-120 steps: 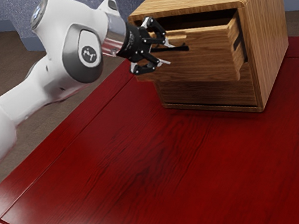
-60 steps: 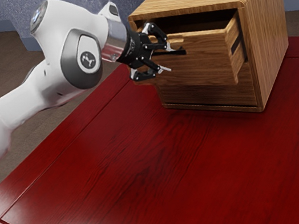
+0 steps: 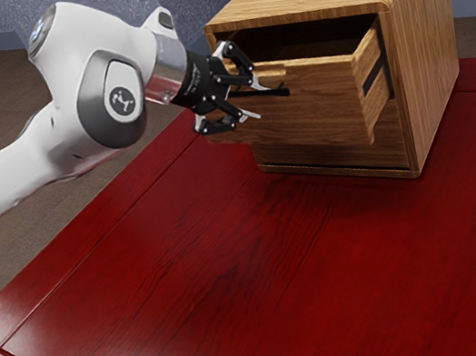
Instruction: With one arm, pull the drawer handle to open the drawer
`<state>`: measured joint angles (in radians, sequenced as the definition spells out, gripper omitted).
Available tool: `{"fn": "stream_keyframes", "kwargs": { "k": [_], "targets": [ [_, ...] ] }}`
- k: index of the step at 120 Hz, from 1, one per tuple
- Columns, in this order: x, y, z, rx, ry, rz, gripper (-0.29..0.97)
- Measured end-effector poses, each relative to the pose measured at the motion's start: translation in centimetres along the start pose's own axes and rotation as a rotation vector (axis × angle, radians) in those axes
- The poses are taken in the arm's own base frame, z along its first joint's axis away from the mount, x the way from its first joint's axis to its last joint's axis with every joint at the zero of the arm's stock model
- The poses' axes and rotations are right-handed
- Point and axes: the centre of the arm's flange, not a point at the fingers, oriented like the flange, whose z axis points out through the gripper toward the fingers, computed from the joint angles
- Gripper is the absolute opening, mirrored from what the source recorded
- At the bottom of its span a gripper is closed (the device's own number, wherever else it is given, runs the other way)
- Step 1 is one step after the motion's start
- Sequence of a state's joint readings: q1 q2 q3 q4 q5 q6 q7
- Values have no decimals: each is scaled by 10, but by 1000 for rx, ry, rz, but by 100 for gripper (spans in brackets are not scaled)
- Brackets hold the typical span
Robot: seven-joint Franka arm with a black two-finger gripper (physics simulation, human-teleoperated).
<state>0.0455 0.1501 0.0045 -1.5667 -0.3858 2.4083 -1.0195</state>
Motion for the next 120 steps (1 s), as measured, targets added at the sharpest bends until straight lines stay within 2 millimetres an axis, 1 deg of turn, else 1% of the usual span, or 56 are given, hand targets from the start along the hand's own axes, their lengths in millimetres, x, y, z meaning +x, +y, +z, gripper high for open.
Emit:
{"fn": "stream_keyframes", "kwargs": {
  "k": [22, 38, 63, 92, 104, 120],
  "targets": [
    [-3, -7, -5, 8, -2, -2, 17],
    [-5, -8, -12, 4, -2, 0, 17],
    [-6, -13, -12, 12, -3, -2, 17],
    [-11, -19, -22, 12, -5, -1, 17],
    [-12, -20, -29, 7, -4, 0, 17],
    [-11, -26, -31, 15, -2, -5, 15]
  ]
}}
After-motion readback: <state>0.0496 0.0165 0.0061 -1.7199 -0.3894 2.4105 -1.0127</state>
